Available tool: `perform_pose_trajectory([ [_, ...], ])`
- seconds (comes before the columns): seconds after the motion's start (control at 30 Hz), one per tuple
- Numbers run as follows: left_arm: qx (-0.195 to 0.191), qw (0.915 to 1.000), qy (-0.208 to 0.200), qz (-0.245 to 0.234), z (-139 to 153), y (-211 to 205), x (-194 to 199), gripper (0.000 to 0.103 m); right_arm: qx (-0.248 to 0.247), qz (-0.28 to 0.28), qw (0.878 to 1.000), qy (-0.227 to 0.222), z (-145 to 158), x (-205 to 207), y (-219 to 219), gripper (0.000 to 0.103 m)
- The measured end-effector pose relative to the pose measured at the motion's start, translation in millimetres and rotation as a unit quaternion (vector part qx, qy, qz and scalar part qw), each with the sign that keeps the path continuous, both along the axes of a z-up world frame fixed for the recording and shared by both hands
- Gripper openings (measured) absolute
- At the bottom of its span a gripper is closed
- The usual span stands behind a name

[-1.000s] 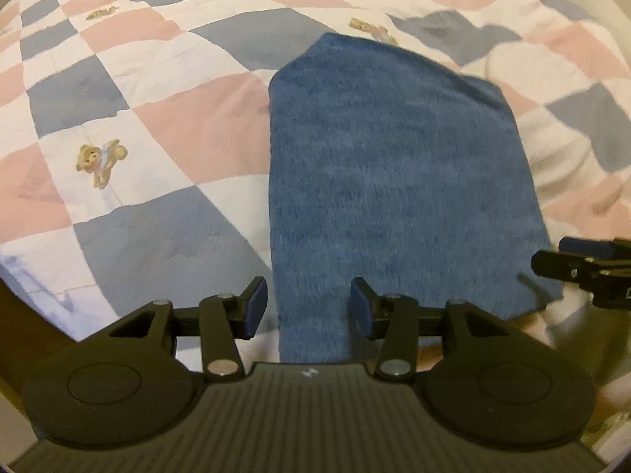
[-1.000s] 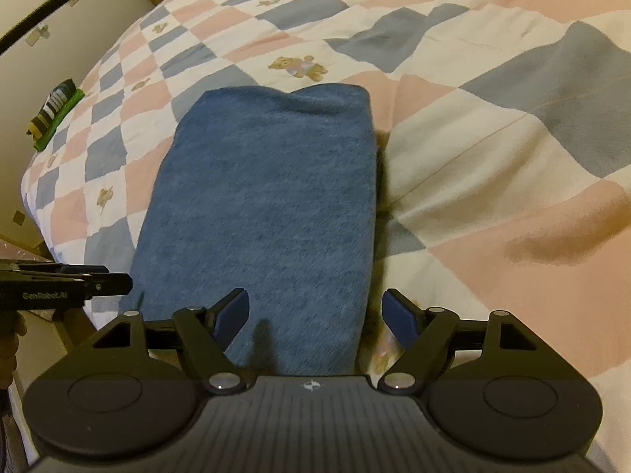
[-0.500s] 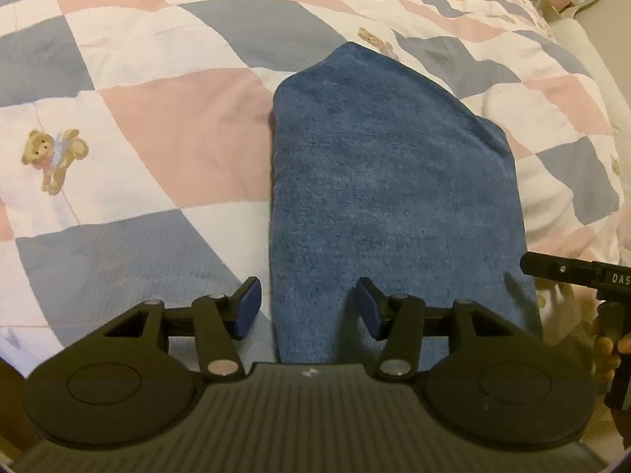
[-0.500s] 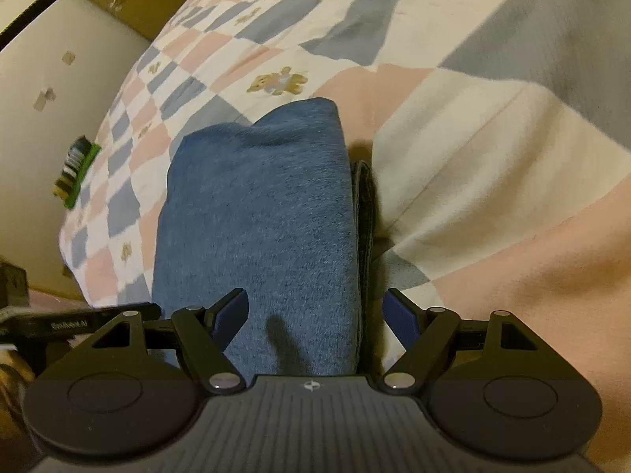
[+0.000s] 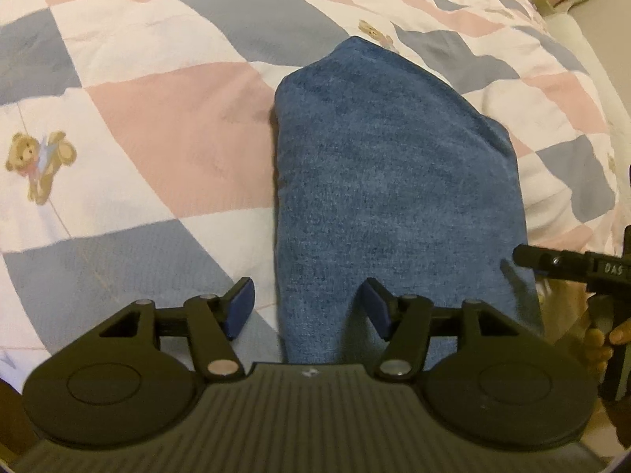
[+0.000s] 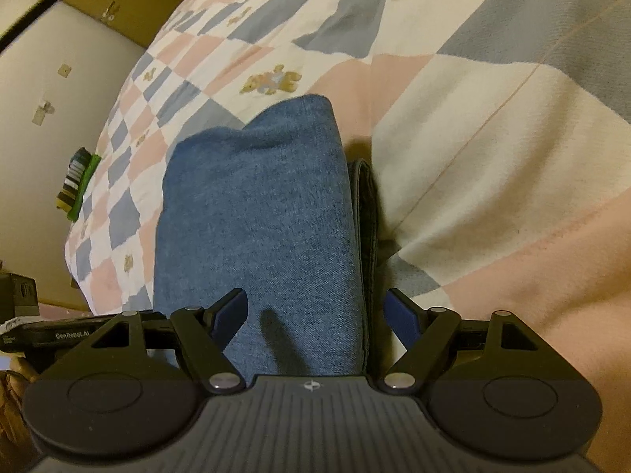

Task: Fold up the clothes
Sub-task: 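Grasp the edge of the folded blue jeans bundle with both grippers, then lift the jeans bundle off the quilt with both grippers, tilting it upright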

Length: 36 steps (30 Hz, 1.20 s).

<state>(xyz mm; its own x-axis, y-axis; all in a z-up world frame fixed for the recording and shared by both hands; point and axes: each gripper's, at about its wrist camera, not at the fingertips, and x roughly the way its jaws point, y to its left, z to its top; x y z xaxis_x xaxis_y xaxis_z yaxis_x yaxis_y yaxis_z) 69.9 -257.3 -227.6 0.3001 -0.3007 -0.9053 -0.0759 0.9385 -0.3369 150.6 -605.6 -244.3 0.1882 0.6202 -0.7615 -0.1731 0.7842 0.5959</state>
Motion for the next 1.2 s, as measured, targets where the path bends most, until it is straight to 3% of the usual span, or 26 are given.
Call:
perform_pose_trajectory([
  [0.3,0.008,0.9963,0.014,-0.085,0.1,-6.3,25.7,0.055,0.005,-0.054,0.999,0.001,1.8,-4.2,-2.6,0.078],
  [0.43,0.004,0.9916,0.010,-0.129,1.0,-1.0,39.7,0.055,-0.025,-0.120,0.992,-0.013,10.6,-15.6,8.8,0.078],
  [0.53,0.002,0.9830,0.002,-0.184,3.6,5.0,51.4,0.055,-0.049,-0.170,0.984,-0.024,17.4,-24.6,17.9,0.078],
  [0.7,-0.021,0.9495,-0.004,-0.313,6.6,14.8,73.4,0.055,-0.119,-0.285,0.947,-0.089,58.3,-84.8,58.0,0.077],
  [0.83,-0.030,0.9102,-0.005,-0.413,12.0,22.9,87.3,0.055,-0.101,-0.373,0.918,-0.093,72.0,-140.6,107.8,0.072],
  [0.93,-0.015,0.8841,0.000,-0.467,11.3,23.5,88.2,0.055,-0.083,-0.420,0.902,-0.059,63.7,-169.0,144.7,0.064],
  [1.03,0.004,0.8588,0.007,-0.512,10.8,22.4,87.7,0.055,-0.063,-0.457,0.887,-0.027,51.5,-191.0,171.9,0.046],
  [1.07,0.007,0.8525,0.006,-0.523,12.2,20.9,87.1,0.055,-0.058,-0.466,0.883,-0.022,46.7,-196.5,177.0,0.034],
  [1.2,0.015,0.8275,-0.014,-0.561,17.3,12.8,84.7,0.055,-0.044,-0.511,0.858,-0.015,30.3,-220.4,187.5,0.025],
])
